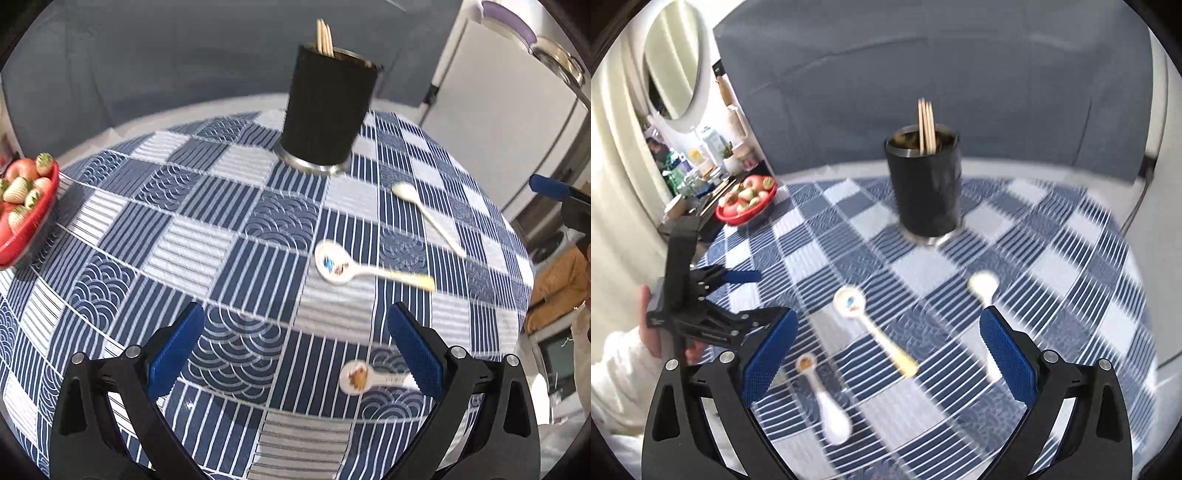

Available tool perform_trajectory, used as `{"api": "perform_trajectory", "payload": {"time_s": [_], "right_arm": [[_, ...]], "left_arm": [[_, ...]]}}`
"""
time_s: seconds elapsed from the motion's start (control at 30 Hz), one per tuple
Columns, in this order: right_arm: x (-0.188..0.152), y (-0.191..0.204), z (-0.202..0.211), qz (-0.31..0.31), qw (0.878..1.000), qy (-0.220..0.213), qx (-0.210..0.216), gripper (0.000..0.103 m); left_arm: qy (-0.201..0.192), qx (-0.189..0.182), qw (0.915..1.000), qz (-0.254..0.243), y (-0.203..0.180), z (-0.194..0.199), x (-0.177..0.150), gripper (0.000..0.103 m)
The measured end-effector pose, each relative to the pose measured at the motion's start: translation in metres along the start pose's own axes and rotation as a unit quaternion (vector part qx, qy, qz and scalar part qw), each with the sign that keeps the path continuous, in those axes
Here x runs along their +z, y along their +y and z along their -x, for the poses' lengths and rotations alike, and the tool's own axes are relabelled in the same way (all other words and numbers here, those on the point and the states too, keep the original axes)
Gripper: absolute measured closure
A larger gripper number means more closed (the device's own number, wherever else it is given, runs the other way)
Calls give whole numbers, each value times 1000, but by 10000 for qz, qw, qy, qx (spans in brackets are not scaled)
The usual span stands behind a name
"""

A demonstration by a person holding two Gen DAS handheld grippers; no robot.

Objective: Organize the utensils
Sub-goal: 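Withdraw both open tools from the cup and lower them toward the spoons, then close the left tool on the stained spoon bowl while the right tool grips its handle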

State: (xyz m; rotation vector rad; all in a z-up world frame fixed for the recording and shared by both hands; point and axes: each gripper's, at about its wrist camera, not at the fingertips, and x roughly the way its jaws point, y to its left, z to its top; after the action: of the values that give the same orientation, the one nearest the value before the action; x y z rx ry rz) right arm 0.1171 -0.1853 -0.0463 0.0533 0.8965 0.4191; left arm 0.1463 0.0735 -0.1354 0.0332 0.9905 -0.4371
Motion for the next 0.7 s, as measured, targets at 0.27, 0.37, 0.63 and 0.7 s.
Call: {"api": "perform_trajectory", "payload": {"time_s": [0.27,0.37,0.63,0.7], "right_arm": [[-44,4,-28,-468,9965,675,140,8],[-64,2,-41,-812,9914,997,236,9],[-105,-2,-66,-1593,9741,1554,399,10],[-111,1,-70,-1643,9718,1643,403,12]], "left_arm": [[490,-532,9970,-282,-1,-23,-22,6],[619,-667,9952,-352,-3,-30,-29,6],[824,-447,9910,-956,-15,-45,-37,6],[861,-436,9893,-1093,-18,-47,-38,6]]}}
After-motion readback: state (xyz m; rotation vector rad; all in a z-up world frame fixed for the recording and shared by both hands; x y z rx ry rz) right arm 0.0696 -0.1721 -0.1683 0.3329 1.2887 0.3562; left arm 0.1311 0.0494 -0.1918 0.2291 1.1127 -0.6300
